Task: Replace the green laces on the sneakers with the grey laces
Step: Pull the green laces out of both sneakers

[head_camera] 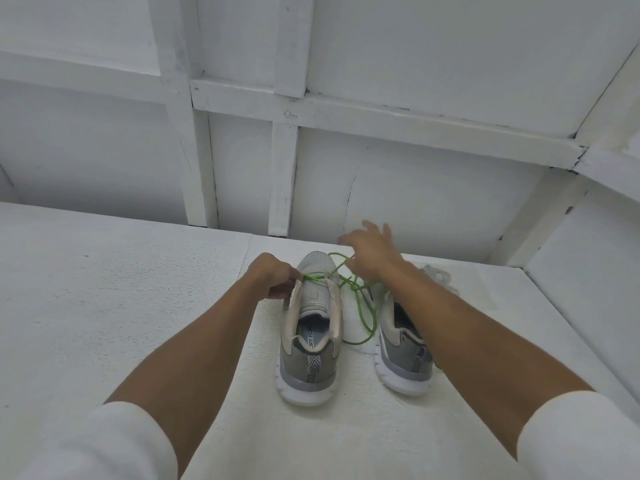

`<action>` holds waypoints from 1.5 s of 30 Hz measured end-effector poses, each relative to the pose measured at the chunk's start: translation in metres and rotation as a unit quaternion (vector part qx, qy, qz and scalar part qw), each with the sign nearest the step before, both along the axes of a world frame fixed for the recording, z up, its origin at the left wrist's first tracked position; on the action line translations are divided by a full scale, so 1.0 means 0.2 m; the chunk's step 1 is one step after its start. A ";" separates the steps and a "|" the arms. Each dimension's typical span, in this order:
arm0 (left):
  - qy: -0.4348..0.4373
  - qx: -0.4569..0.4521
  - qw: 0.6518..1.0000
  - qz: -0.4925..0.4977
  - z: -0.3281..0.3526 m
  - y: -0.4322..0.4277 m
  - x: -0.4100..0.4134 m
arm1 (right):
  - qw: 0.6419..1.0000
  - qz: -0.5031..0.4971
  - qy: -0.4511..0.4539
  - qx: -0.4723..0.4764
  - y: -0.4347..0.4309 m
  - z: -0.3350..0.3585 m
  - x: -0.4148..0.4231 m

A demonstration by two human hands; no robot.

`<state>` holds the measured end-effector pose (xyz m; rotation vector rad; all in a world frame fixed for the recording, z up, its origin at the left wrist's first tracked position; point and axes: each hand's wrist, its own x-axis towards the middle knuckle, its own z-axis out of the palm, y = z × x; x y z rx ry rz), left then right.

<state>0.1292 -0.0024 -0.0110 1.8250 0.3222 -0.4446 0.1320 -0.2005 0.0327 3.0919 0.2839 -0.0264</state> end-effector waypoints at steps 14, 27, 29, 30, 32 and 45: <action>0.004 -0.006 1.000 0.007 -0.01 0.01 0.00 | 0.989 -0.010 -0.137 -0.046 -0.13 0.11 -0.03; -0.016 0.060 0.996 -0.069 0.12 0.00 -0.01 | 0.960 -0.022 -0.220 0.172 -0.28 0.45 -0.10; -0.078 0.064 0.992 -0.075 0.24 -0.01 0.00 | 0.951 0.009 -0.235 0.202 -0.25 0.50 -0.16; -0.123 0.054 0.988 -0.081 0.33 -0.02 -0.01 | 0.946 0.026 -0.243 0.215 -0.23 0.52 -0.19; -0.202 0.006 0.971 -0.127 0.51 -0.06 -0.07 | 0.938 0.053 -0.252 0.234 -0.18 0.55 -0.25; -0.239 -0.289 0.910 -0.178 0.93 -0.16 -0.55 | 0.933 0.098 -0.236 0.253 -0.19 0.57 -0.47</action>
